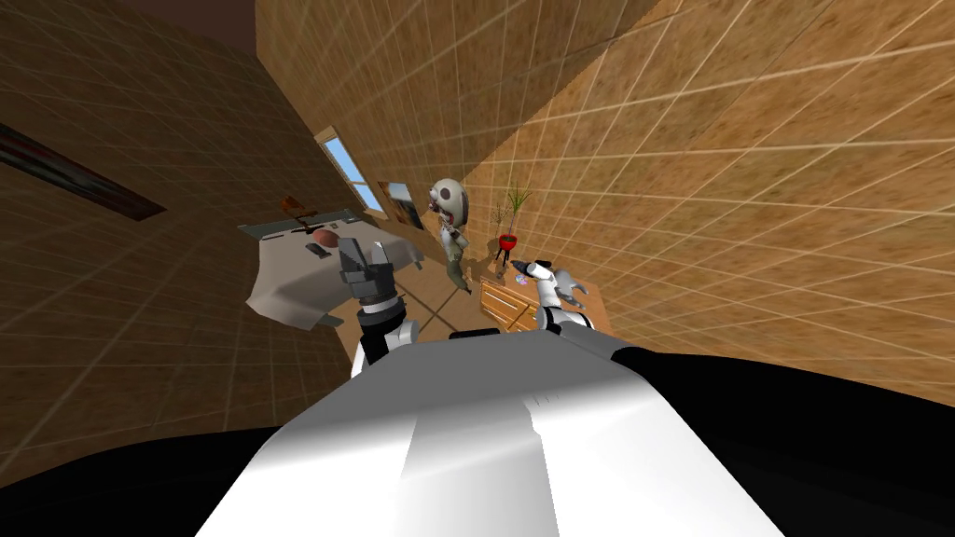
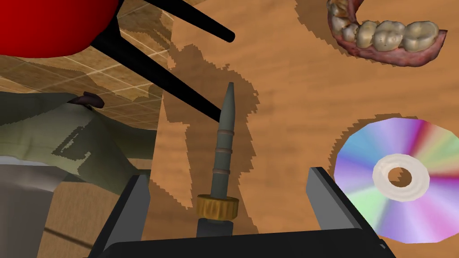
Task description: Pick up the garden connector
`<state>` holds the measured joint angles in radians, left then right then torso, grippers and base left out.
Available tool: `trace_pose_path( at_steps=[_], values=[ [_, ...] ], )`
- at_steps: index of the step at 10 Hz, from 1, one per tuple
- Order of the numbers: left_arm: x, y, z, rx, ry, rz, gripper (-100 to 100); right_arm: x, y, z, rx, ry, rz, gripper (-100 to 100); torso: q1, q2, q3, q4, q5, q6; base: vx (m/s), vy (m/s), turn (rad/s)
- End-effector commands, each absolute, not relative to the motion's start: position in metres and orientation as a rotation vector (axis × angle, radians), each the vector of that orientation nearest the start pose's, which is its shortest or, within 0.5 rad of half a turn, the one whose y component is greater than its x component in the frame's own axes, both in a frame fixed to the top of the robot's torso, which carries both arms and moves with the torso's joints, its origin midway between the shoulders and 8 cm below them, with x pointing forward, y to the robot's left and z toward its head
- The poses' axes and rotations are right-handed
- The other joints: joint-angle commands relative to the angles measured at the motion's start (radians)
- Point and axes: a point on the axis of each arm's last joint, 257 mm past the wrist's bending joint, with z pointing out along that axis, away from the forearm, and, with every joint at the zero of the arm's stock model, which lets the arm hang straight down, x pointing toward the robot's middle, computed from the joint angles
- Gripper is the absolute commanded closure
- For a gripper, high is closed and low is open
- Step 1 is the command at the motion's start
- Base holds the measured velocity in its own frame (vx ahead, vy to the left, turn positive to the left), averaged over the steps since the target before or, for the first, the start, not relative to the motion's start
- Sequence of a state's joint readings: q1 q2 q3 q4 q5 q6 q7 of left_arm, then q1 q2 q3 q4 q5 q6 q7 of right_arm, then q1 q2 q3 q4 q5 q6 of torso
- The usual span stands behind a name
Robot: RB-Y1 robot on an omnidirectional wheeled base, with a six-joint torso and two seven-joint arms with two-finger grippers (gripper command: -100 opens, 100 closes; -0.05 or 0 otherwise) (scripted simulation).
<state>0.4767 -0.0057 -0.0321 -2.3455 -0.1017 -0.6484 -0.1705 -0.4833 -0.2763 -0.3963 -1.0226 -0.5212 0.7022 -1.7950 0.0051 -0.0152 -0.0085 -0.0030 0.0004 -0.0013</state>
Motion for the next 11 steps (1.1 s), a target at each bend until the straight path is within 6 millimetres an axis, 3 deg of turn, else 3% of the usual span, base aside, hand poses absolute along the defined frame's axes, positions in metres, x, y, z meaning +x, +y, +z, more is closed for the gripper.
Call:
trace_pose_path(
  at_steps=[1, 4, 7, 8, 9, 11],
  values=[
    [0.305, 0.244, 0.083, -0.36, 0.527, -1.163, 0, 0.59, -0.367, -0.347, -2.367, 0.953, -1.114, -100, 0.0, 0.0, 0.0, 0.0, 0.0, 0.0, 0.231, 0.027, 0.054],
    [0.305, 0.244, 0.083, -0.36, 0.527, -1.163, 0, 0.556, -0.355, -0.398, -2.379, 1.036, -0.943, -100, 0.0, 0.001, 0.0, 0.0, 0.0, 0.0, 0.175, 0.037, 0.056],
    [0.305, 0.244, 0.083, -0.36, 0.527, -1.163, 0, 0.555, -0.354, -0.404, -2.382, 1.04, -0.933, -100, -0.002, 0.008, 0.004, 0.001, 0.0, 0.001, 0.06, 0.018, 0.011],
    [0.305, 0.244, 0.083, -0.36, 0.527, -1.163, 0, 0.554, -0.353, -0.404, -2.382, 1.041, -0.93, 0, -0.002, 0.011, 0.006, 0.002, 0.0, 0.001, 0.005, 0.002, 0.001],
    [0.305, 0.244, 0.083, -0.36, 0.527, -1.163, 0, 0.553, -0.351, -0.409, -2.375, 1.066, -0.937, -100, -0.003, 0.012, 0.007, 0.003, 0.0, 0.001, 0.0, -0.039, 0.119],
    [0.305, 0.244, 0.083, -0.36, 0.527, -1.163, 0, 0.553, -0.349, -0.412, -2.37, 1.082, -0.942, -100, -0.007, 0.013, 0.007, 0.003, -0.001, 0.001, 0.005, -0.073, 0.093]
  ],
)
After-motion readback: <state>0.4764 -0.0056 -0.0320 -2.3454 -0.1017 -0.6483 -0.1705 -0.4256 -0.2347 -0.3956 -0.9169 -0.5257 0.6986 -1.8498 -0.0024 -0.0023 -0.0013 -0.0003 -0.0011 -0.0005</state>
